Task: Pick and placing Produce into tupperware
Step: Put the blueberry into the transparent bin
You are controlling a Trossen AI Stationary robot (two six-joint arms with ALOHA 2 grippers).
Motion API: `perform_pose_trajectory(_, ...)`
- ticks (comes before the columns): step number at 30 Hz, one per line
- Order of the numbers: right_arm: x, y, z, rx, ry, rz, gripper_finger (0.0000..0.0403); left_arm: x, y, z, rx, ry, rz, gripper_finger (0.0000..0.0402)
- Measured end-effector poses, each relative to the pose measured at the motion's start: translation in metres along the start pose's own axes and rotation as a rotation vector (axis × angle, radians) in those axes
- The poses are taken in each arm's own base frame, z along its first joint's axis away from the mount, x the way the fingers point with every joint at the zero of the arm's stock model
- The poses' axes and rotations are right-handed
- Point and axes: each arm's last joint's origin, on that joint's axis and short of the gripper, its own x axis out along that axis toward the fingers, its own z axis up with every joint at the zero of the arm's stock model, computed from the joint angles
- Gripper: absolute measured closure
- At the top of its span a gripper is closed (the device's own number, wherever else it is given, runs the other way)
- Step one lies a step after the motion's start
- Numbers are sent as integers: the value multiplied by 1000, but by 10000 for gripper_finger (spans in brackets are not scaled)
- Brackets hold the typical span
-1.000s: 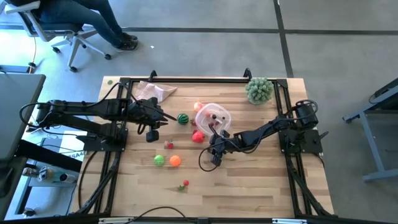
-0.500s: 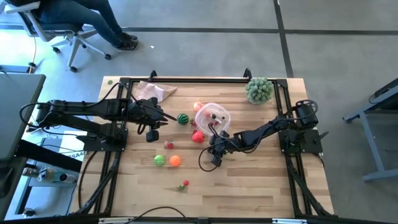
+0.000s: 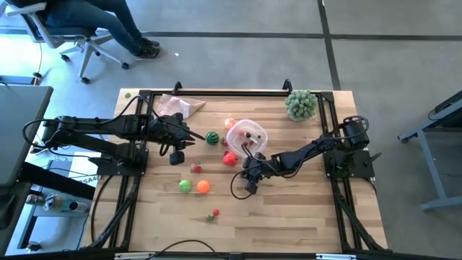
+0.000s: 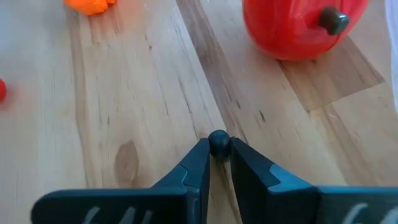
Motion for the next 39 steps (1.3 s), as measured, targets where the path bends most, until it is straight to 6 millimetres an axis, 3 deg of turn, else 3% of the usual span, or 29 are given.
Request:
perform_pose_trajectory(4, -5, 6, 9, -1, -27, 54, 361, 0, 0, 0, 0, 0, 0, 350)
perform_pose_trajectory(12, -39, 33, 59, -118, -170, 118, 361, 0, 0, 0, 0, 0, 0, 350)
perform_pose_trajectory(19, -85, 33, 108, -246, -205, -69, 361, 0, 0, 0, 0, 0, 0, 350)
perform_pose_trajectory(28, -126, -10, 150, -186, -68, -251, 361, 0, 0, 0, 0, -1, 0, 350)
perform_pose_trajectory(33, -127, -43, 152, -105, 35, -248, 361, 0, 0, 0, 0, -1, 0, 350)
perform_pose_trajectory(39, -112, -80, 131, -25, 153, -270, 361, 0, 0, 0, 0, -1, 0, 350)
